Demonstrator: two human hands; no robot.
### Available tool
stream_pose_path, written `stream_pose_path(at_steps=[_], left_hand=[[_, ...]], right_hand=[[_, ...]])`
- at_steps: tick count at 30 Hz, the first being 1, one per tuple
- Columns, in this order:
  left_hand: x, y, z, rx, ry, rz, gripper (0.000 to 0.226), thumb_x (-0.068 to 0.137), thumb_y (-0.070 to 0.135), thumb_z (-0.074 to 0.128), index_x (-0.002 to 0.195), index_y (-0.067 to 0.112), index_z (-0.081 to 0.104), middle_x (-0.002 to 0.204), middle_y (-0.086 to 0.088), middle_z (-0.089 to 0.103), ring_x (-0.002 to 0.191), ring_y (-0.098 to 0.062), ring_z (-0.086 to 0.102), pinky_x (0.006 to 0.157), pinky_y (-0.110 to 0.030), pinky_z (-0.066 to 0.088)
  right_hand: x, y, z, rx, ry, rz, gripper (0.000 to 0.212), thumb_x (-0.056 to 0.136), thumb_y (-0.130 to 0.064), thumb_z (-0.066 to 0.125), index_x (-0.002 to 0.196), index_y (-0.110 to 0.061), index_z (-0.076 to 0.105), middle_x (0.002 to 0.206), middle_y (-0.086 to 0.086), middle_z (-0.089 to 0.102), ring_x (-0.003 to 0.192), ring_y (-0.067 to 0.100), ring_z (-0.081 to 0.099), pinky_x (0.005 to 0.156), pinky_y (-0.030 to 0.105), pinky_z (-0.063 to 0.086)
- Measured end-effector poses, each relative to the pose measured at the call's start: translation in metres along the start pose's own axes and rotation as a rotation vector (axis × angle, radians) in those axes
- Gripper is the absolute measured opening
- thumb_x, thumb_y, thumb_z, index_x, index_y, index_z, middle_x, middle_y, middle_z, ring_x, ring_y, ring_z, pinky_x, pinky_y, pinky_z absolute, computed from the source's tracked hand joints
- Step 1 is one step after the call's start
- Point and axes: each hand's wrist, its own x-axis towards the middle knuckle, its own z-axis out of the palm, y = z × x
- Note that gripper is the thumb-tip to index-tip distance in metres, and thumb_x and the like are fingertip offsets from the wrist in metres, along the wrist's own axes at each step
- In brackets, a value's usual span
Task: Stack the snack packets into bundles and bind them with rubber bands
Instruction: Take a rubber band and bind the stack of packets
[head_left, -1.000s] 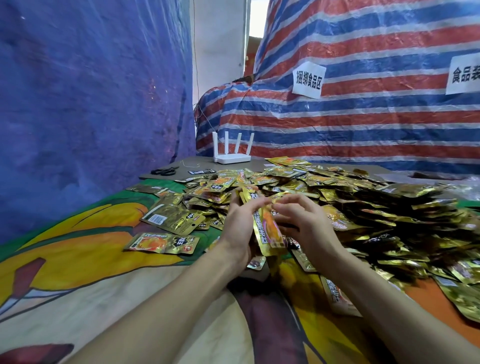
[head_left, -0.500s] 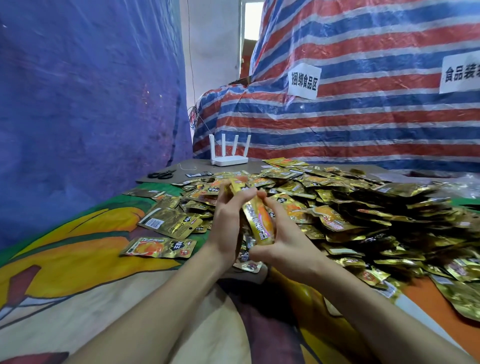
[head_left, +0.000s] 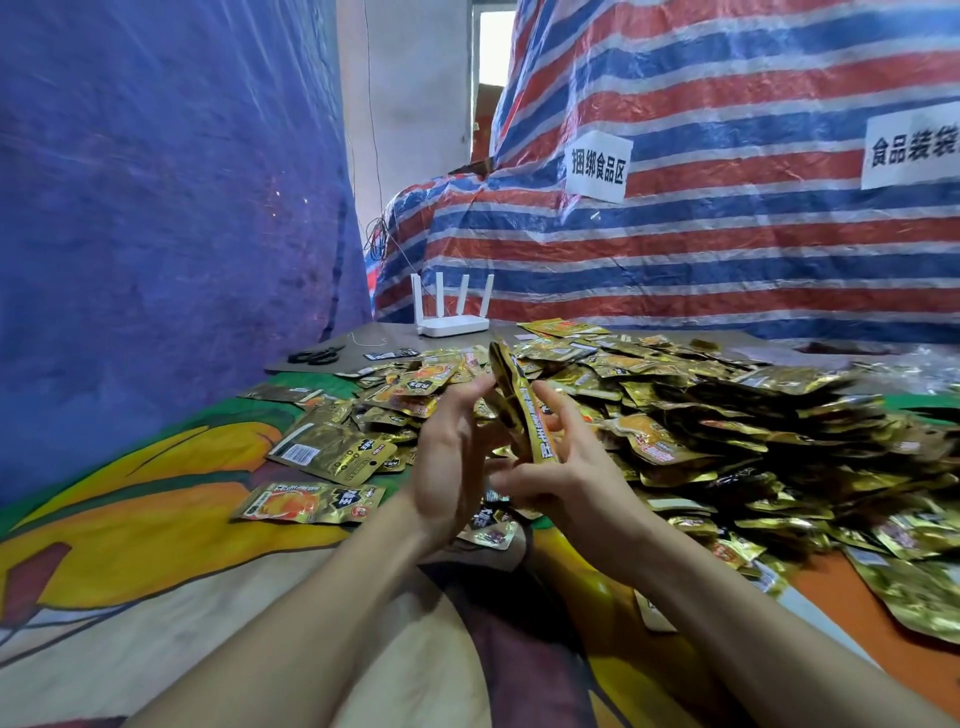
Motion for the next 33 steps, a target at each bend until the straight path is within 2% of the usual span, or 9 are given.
stream_pose_path(at_steps=[3, 5, 8, 11, 15, 21, 25, 29, 33], left_hand=[[-0.003, -0.005, 0.007, 0.179, 0.048, -0.029, 0.068, 0.070, 0.058, 0.066, 0.113, 0.005, 0.068, 0.098, -0.011, 0.068, 0.086, -0.020, 0.065, 0.073, -0.031, 0.051], [-0.001, -0.010, 0.005, 0.231, 0.070, 0.015, 0.078, 0.067, 0.056, 0.068, 0.119, -0.001, 0.063, 0.095, -0.008, 0.067, 0.083, -0.016, 0.064, 0.067, -0.025, 0.051], [0.001, -0.008, 0.003, 0.197, 0.023, 0.046, 0.059, 0.076, 0.059, 0.064, 0.110, 0.012, 0.074, 0.102, -0.008, 0.075, 0.089, -0.019, 0.070, 0.076, -0.029, 0.054], [0.004, -0.004, 0.002, 0.142, 0.087, 0.017, 0.061, 0.091, 0.071, 0.041, 0.096, 0.025, 0.082, 0.093, -0.001, 0.077, 0.082, -0.009, 0.070, 0.079, -0.034, 0.049], [0.011, -0.003, 0.000, 0.144, 0.353, 0.014, 0.043, 0.101, 0.037, 0.055, 0.070, 0.023, 0.082, 0.076, 0.007, 0.075, 0.081, -0.012, 0.064, 0.086, -0.043, 0.049], [0.007, -0.004, -0.002, 0.185, 0.292, -0.044, 0.035, 0.104, 0.028, 0.049, 0.091, 0.014, 0.078, 0.095, -0.007, 0.078, 0.083, -0.022, 0.073, 0.075, -0.037, 0.056], [0.004, -0.009, 0.002, 0.580, 0.312, 0.118, 0.014, 0.102, 0.016, 0.056, 0.096, 0.019, 0.068, 0.093, -0.005, 0.070, 0.092, -0.024, 0.066, 0.083, -0.034, 0.051], [-0.003, -0.014, 0.007, 0.734, 0.201, 0.145, 0.007, 0.097, 0.016, 0.065, 0.095, 0.022, 0.068, 0.082, 0.005, 0.065, 0.070, -0.008, 0.059, 0.061, -0.018, 0.046], [-0.004, -0.016, 0.007, 0.723, 0.181, 0.150, 0.008, 0.095, 0.012, 0.066, 0.092, 0.020, 0.068, 0.079, 0.001, 0.062, 0.062, -0.002, 0.052, 0.058, -0.019, 0.043]], right_hand=[[-0.002, -0.001, 0.001, -0.090, -0.069, 0.053, 0.087, 0.057, -0.023, 0.087, 0.136, -0.026, 0.048, 0.121, 0.009, 0.065, 0.102, 0.023, 0.070, 0.078, 0.039, 0.058], [-0.002, -0.002, 0.000, -0.112, -0.042, 0.083, 0.082, 0.059, -0.040, 0.086, 0.132, -0.026, 0.052, 0.120, 0.009, 0.068, 0.107, 0.028, 0.070, 0.089, 0.051, 0.056], [0.003, -0.003, -0.004, -0.048, 0.031, 0.078, 0.087, 0.059, -0.033, 0.088, 0.136, -0.020, 0.051, 0.113, 0.012, 0.072, 0.101, 0.037, 0.071, 0.094, 0.056, 0.052], [0.005, -0.004, -0.007, 0.005, 0.046, 0.061, 0.082, 0.065, -0.014, 0.079, 0.140, -0.019, 0.047, 0.099, 0.008, 0.074, 0.082, 0.026, 0.070, 0.078, 0.044, 0.054], [0.003, -0.004, -0.007, 0.097, 0.003, 0.058, 0.072, 0.067, -0.007, 0.070, 0.135, -0.017, 0.048, 0.092, 0.010, 0.068, 0.074, 0.023, 0.066, 0.061, 0.034, 0.056], [-0.002, -0.015, -0.006, 0.003, 0.016, 0.072, 0.059, 0.072, -0.021, 0.077, 0.126, -0.017, 0.055, 0.093, 0.004, 0.075, 0.074, 0.016, 0.070, 0.058, 0.028, 0.051], [0.002, -0.046, -0.028, -0.417, 0.225, 0.071, 0.075, 0.070, -0.045, 0.084, 0.135, -0.029, 0.050, 0.112, -0.001, 0.070, 0.095, 0.017, 0.068, 0.073, 0.032, 0.052], [0.015, -0.086, -0.074, -0.839, 0.420, 0.066, 0.099, 0.070, -0.052, 0.087, 0.143, -0.017, 0.031, 0.137, 0.006, 0.051, 0.111, 0.020, 0.054, 0.087, 0.030, 0.044], [0.033, -0.121, -0.120, -1.097, 0.601, 0.103, 0.080, 0.075, -0.056, 0.082, 0.128, -0.017, 0.037, 0.122, 0.010, 0.059, 0.105, 0.028, 0.058, 0.096, 0.046, 0.049]])
